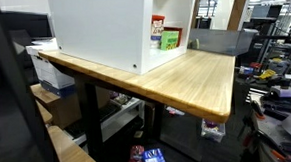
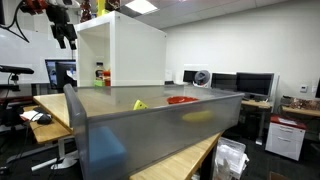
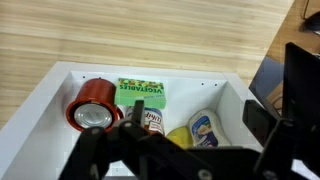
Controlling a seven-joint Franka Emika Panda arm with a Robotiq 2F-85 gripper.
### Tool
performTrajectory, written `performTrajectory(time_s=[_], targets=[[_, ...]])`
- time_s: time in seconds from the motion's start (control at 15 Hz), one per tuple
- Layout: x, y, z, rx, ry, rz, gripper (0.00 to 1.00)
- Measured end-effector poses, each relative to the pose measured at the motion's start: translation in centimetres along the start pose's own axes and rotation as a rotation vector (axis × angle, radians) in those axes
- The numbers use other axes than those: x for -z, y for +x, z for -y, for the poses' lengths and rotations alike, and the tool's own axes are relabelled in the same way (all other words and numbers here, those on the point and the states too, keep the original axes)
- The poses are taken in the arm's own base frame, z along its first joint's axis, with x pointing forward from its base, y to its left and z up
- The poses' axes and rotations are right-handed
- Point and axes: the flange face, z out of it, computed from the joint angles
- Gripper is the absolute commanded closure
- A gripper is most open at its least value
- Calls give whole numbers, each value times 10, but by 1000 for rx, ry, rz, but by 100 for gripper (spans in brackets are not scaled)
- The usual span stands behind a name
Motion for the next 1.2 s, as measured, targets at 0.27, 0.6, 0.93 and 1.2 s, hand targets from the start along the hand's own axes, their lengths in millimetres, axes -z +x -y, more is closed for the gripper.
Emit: performTrajectory(time_s=[0.27,0.6,0.93,1.2], targets=[[-18,1,5,-3,57,-48,0],[-40,2,12,12,64,-136,0],[-53,5,23,23,102,-225,0],[-57,13,28,30,146,-287,0]])
